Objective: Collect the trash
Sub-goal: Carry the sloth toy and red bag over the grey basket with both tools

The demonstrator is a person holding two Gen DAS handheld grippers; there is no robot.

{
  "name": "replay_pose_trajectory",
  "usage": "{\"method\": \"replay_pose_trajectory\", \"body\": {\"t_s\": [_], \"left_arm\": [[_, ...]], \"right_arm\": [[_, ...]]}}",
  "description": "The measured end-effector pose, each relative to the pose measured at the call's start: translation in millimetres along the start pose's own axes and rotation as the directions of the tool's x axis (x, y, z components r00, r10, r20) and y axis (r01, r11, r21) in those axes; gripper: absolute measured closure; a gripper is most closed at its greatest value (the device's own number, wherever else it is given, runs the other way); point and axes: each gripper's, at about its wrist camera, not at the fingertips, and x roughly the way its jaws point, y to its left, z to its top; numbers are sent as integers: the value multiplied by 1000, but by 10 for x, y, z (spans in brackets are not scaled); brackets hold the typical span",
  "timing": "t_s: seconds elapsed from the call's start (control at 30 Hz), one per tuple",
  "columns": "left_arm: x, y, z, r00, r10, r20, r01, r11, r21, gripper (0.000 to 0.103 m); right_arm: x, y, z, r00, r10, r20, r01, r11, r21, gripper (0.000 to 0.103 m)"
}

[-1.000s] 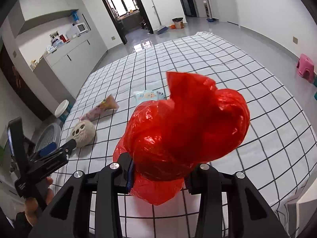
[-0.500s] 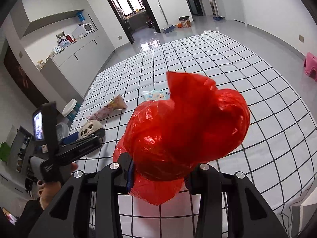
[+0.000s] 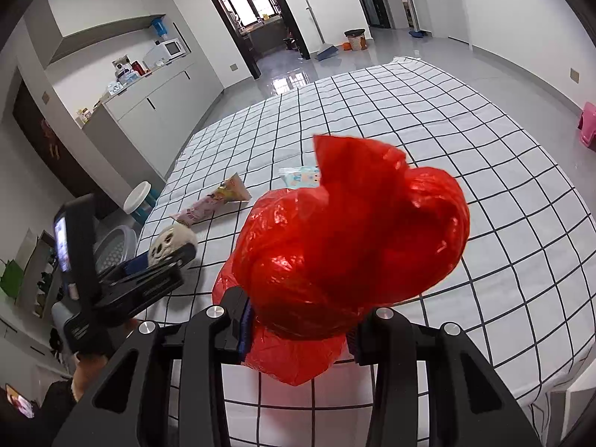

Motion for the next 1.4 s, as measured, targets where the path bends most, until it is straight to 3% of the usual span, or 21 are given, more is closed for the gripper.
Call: {"method": "replay_pose_trajectory", "body": {"t_s": [0.3,0.6,0.97,1.4], "left_arm": [[-598,360,-123,997,41,72,-39,999,-26,38],[-1040,1024,-238,985,128,115,-118,988,-96,38],[-1151,1832,-387,969,225,98,-206,963,-177,38],[-1039,2621,-306,951,298,81,-268,927,-261,38]], "right_arm": [[40,267,-30,1000,24,-8,-24,999,-35,66],[171,949,-76,993,108,-40,-112,988,-111,66],[472,1972,-66,970,206,-131,-231,947,-223,66],[968,3013,165,953,244,-182,-293,895,-335,66]]}}
